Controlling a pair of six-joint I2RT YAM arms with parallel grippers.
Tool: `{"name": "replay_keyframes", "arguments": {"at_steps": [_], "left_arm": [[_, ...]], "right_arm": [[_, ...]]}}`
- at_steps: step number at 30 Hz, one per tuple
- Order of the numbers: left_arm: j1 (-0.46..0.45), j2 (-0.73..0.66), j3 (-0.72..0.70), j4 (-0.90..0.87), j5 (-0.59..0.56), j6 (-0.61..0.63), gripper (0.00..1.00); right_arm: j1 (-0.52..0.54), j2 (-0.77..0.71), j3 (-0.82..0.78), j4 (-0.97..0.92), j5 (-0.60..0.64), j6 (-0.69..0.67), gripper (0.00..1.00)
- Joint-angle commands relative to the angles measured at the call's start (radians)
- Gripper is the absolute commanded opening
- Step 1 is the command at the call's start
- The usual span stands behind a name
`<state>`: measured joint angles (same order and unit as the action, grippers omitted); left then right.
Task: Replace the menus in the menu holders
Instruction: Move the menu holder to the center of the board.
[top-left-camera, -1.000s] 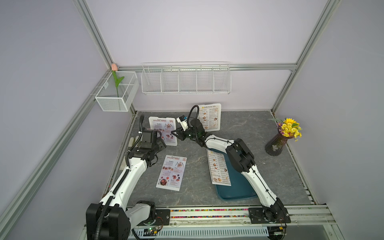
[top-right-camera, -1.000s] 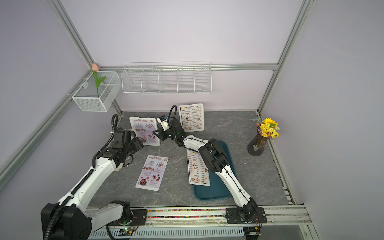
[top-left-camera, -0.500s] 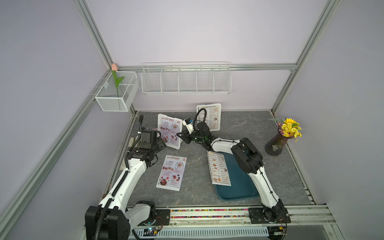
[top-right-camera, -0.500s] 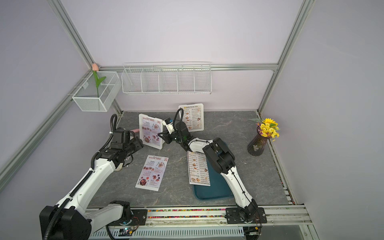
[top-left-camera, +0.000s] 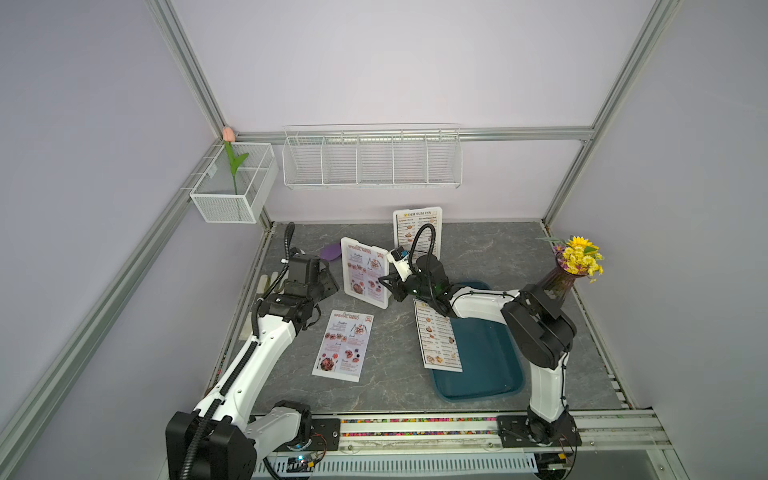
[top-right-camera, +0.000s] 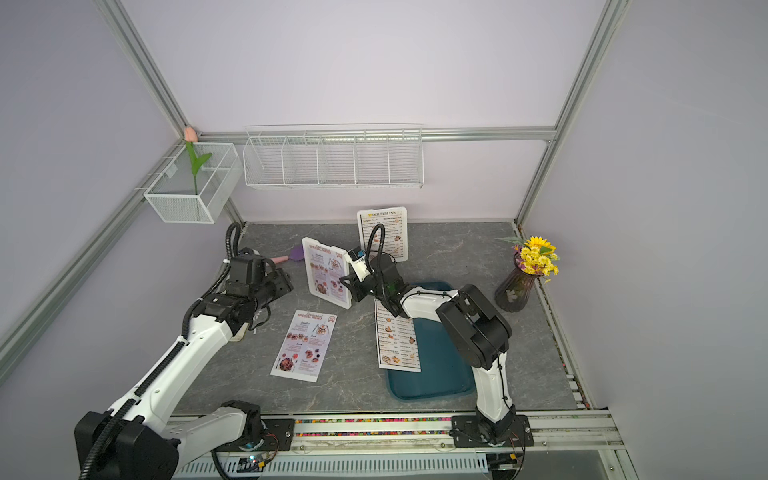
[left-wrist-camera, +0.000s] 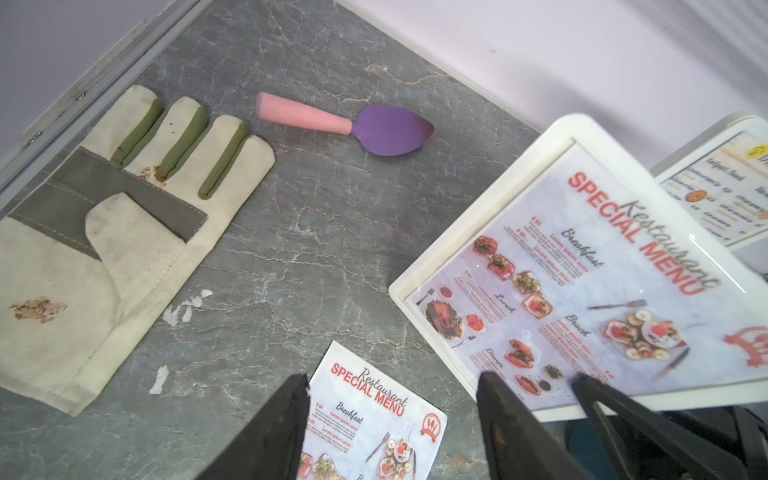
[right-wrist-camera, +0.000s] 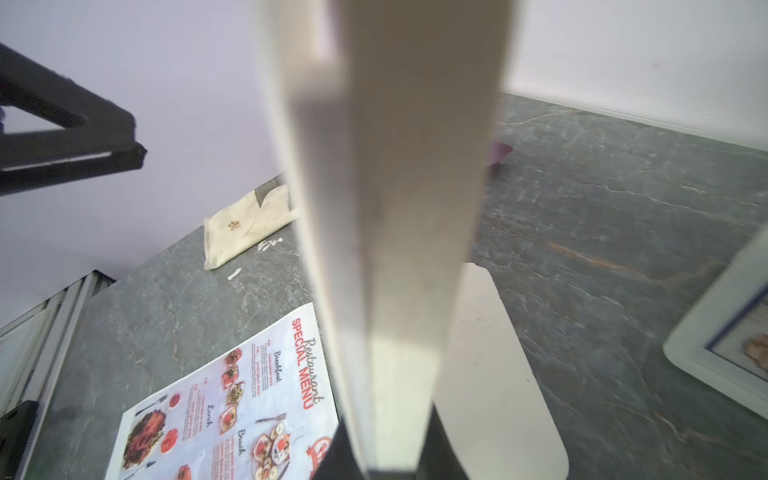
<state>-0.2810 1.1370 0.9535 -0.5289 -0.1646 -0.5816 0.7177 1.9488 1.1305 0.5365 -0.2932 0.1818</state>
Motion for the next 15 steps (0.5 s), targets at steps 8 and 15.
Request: {"name": "replay_keyframes", "arguments": {"at_steps": [8,15], "left_arm": [[-0.047,0.027,0.06,0.006,-0.048,-0.001,0.66],[-0.061,0.037,0.076,0.001,-0.061,0.001,0.66]], "right_arm": [[0.013,-0.155,-0.184,-0.019,0.202,-0.007,0.15],[0.022,-0.152,-0.199,-0.034,0.204,0.004,0.23]]}}
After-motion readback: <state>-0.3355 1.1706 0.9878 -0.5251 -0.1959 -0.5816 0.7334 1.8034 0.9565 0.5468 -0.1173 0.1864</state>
